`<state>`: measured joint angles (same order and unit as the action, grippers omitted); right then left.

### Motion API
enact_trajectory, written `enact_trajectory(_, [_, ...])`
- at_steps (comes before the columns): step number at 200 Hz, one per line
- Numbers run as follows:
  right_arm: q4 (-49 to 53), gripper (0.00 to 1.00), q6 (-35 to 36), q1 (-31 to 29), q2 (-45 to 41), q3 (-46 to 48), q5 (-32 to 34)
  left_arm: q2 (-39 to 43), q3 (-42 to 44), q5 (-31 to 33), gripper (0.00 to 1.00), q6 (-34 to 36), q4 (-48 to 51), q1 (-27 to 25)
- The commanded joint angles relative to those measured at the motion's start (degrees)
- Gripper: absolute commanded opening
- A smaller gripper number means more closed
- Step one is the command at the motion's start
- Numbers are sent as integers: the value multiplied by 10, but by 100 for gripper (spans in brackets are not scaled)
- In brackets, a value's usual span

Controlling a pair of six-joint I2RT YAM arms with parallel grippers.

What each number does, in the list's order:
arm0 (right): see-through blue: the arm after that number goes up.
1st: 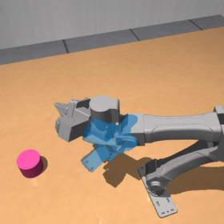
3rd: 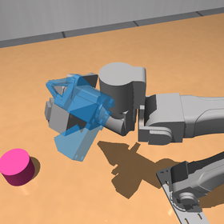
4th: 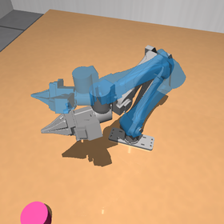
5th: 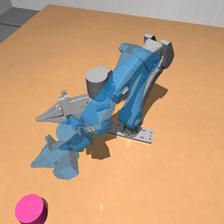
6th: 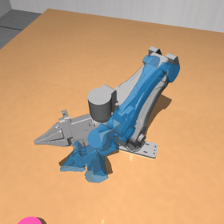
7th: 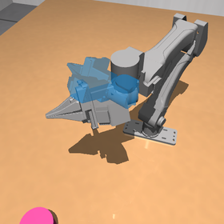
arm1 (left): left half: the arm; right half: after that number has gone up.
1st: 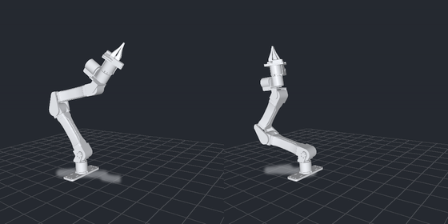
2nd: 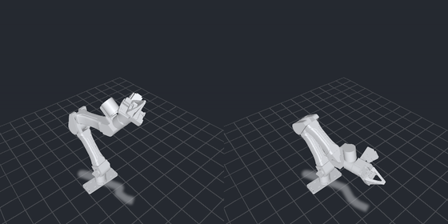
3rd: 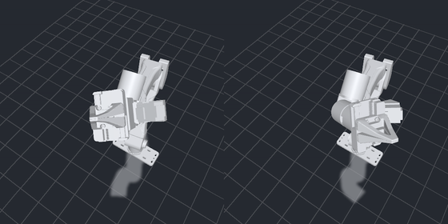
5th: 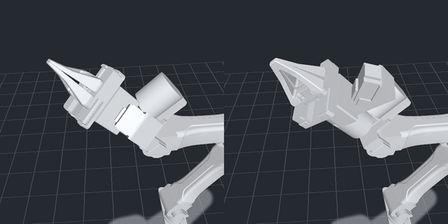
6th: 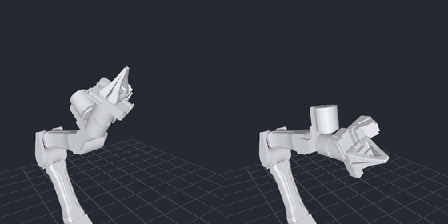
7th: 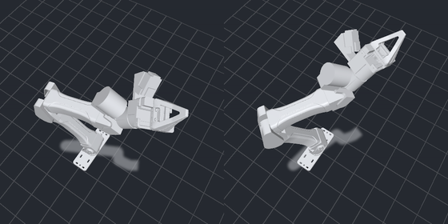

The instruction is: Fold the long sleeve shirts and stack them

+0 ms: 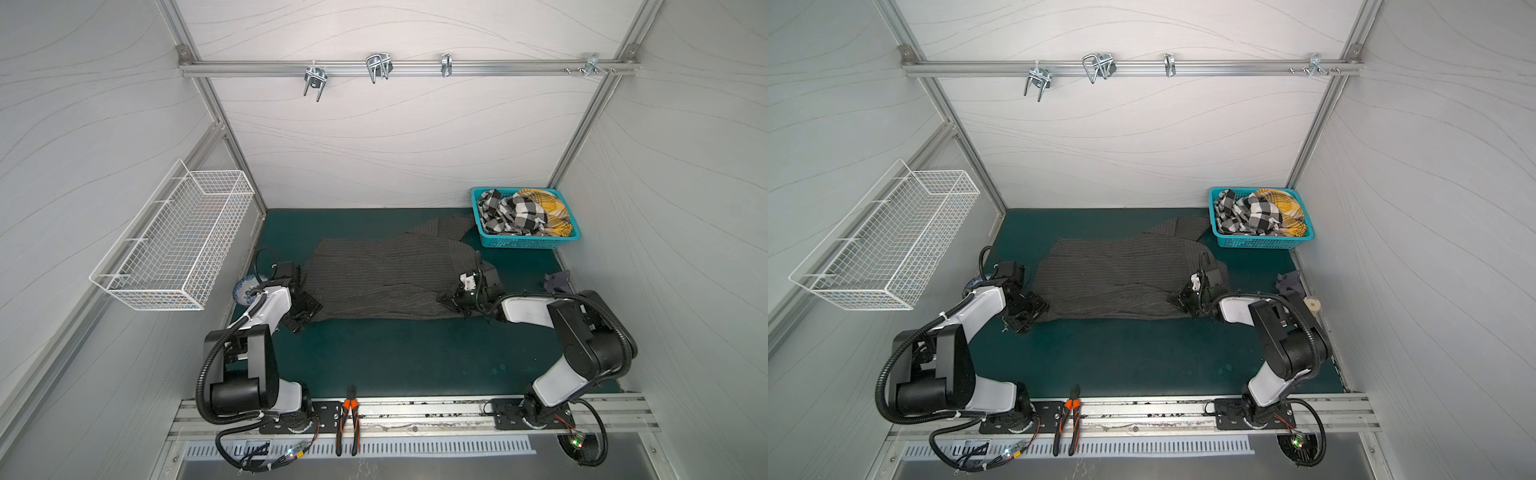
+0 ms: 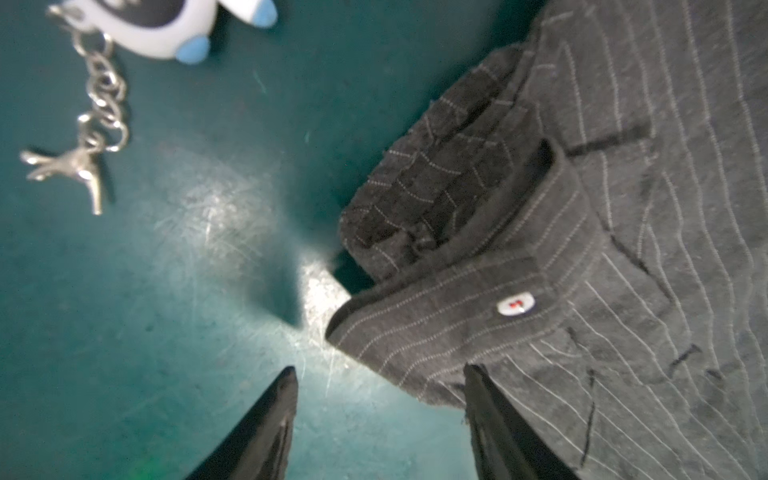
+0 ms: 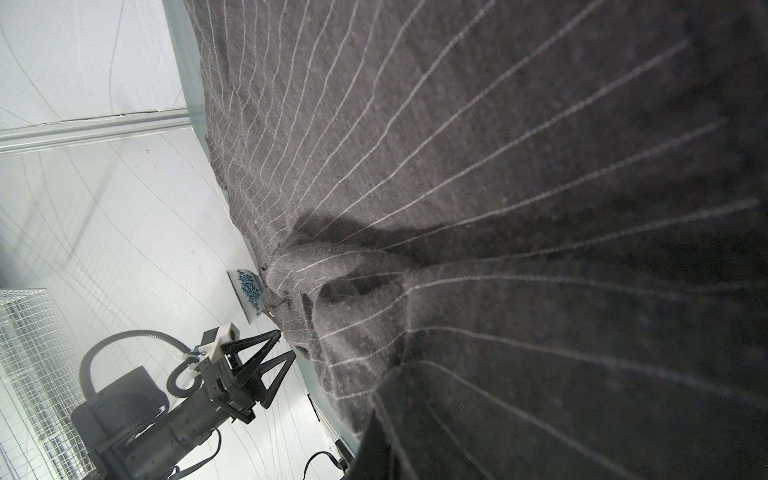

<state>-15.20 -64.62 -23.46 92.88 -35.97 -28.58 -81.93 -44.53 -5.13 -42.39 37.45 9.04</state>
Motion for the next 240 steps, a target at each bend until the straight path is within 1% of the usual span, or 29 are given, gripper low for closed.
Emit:
enact_trajectory(1, [-9, 0, -6, 6, -11, 7, -7, -15, 2, -11, 53, -12, -55, 8])
enact_trajectory(40, [-17, 0, -9, 8, -4, 9, -11, -32, 7, -24, 33, -33, -99, 9])
enact_trajectory(45, [-17, 0, -9, 8, -4, 9, -11, -34, 5, -25, 29, -34, -99, 9])
enact_trajectory(53, [-17, 0, -9, 7, -3, 9, -12, -36, 2, -27, 17, -36, -98, 9])
enact_trajectory(57, [-17, 0, -9, 9, -4, 10, -12, -36, 1, -28, 13, -35, -96, 9])
enact_trajectory(73, [-17, 0, -9, 10, -4, 10, -11, -32, -4, -26, 4, -34, -89, 10])
enact_trajectory(85, [-17, 0, -8, 11, -5, 10, -12, -29, -8, -23, 0, -30, -81, 10])
enact_trajectory(132, [-18, 0, -9, 13, -6, 13, -12, -27, -10, -12, 0, -24, -61, 10])
enact_trajectory(139, [-18, 0, -9, 14, -6, 13, -12, -28, -9, -10, 12, -24, -57, 10])
enact_trajectory(143, [-18, 0, -9, 14, -6, 13, -13, -28, -7, -9, 22, -25, -56, 10])
enact_trajectory(150, [-18, 0, -9, 14, -7, 13, -12, -28, -5, -6, 32, -25, -53, 9])
enact_trajectory(156, [-18, 0, -10, 14, -7, 14, -12, -27, -4, -3, 37, -26, -52, 10])
enact_trajectory(163, [-18, 0, -10, 15, -7, 14, -13, -27, -1, 1, 41, -24, -49, 10])
enact_trajectory(174, [-18, 0, -9, 15, -7, 14, -12, -28, 0, 8, 42, -23, -45, 9])
enact_trajectory(184, [-19, 0, -10, 16, -6, 13, -12, -30, -1, 14, 41, -21, -42, 9])
enact_trajectory(205, [-24, 0, -12, 17, -3, 15, -14, -38, -7, 23, 31, -22, -40, 10])
enact_trajectory(214, [-26, 0, -12, 17, -3, 16, -15, -41, -10, 25, 22, -23, -41, 10])
enact_trajectory(240, [-29, 0, -13, 21, -4, 19, -17, -56, -18, 24, 5, -26, -50, 12])
